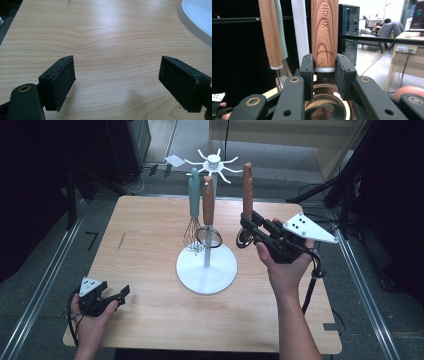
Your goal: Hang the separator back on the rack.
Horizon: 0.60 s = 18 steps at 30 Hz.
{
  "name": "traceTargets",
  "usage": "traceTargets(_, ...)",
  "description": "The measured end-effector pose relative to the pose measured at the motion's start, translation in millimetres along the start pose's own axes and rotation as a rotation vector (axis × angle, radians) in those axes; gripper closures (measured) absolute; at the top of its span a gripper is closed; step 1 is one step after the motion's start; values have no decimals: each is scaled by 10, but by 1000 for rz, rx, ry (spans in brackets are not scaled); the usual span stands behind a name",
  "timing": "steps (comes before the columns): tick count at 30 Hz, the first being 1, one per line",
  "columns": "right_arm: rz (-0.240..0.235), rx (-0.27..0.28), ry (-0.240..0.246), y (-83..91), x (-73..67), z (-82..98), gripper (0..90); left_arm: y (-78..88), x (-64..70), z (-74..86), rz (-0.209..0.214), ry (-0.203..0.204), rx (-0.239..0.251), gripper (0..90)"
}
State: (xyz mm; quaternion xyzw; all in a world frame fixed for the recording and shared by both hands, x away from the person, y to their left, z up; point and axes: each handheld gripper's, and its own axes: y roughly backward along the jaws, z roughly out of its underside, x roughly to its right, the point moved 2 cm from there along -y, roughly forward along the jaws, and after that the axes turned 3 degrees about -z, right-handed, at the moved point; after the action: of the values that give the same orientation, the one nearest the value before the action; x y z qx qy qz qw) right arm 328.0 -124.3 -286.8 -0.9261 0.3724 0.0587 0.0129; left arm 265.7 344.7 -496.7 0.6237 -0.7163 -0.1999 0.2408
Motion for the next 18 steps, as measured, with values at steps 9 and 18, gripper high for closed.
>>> traceTargets(9,-51,-13,-30,-66,26,-11,716,0,-1,0,1,0,0,143)
traceTargets(18,-96,-31,-66,-112,36,-12,716,1,-1,0,1,0,0,143)
